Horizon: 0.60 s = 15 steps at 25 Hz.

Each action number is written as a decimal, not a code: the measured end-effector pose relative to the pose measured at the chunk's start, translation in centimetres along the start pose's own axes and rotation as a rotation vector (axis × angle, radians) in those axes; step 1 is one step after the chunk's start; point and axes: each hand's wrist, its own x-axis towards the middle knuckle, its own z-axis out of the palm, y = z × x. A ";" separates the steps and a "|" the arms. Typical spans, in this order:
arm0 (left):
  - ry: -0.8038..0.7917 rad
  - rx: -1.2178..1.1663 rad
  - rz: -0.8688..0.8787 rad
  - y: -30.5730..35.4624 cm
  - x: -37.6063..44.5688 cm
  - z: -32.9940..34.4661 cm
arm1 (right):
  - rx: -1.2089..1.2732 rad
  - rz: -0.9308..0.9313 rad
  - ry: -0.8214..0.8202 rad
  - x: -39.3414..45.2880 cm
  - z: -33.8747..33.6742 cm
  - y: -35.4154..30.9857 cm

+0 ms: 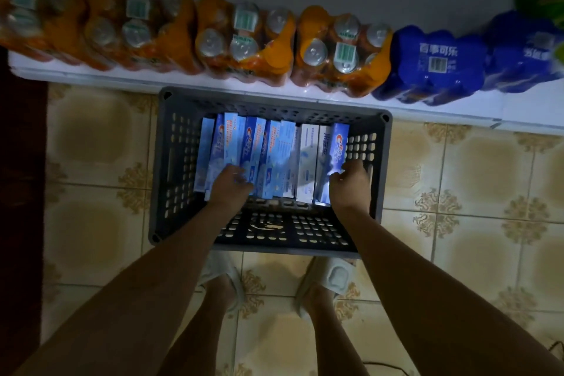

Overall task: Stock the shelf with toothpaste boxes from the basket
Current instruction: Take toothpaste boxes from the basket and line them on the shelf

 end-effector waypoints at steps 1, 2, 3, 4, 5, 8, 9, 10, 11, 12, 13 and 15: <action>-0.038 0.048 -0.043 -0.5 0.6 1.4 | -0.022 0.026 -0.011 0.4 0.8 0.7; -0.063 0.085 -0.068 -1.1 1.3 2.6 | -0.039 0.048 -0.012 1.0 1.4 1.5; -0.064 0.098 -0.078 -1.5 2.0 4.0 | -0.056 0.067 -0.010 1.6 1.9 2.3; -0.053 0.094 -0.096 -1.8 2.8 5.2 | -0.076 0.080 -0.006 2.4 2.5 2.9; -0.040 0.082 -0.111 -2.0 3.7 6.5 | -0.096 0.084 -0.005 3.3 3.1 3.4; 0.044 0.143 -0.156 -2.2 6.0 9.6 | -0.128 0.075 -0.049 5.6 4.9 3.5; 0.078 0.233 -0.154 -2.1 6.2 10.3 | -0.122 0.085 -0.062 6.1 5.4 3.5; 0.110 0.331 -0.143 -2.2 6.5 11.0 | -0.110 0.103 -0.067 6.7 6.0 3.5; 0.138 0.403 -0.122 -2.2 6.6 11.4 | -0.095 0.124 -0.065 7.1 6.4 3.5; 0.154 0.441 -0.092 -2.5 6.7 11.7 | -0.086 0.137 -0.061 7.4 6.6 3.6; 0.158 0.458 -0.059 -2.9 6.8 11.8 | -0.077 0.141 -0.058 7.5 6.6 3.7; 0.143 0.481 -0.019 -3.6 6.8 11.9 | -0.004 0.138 -0.076 7.4 6.1 3.9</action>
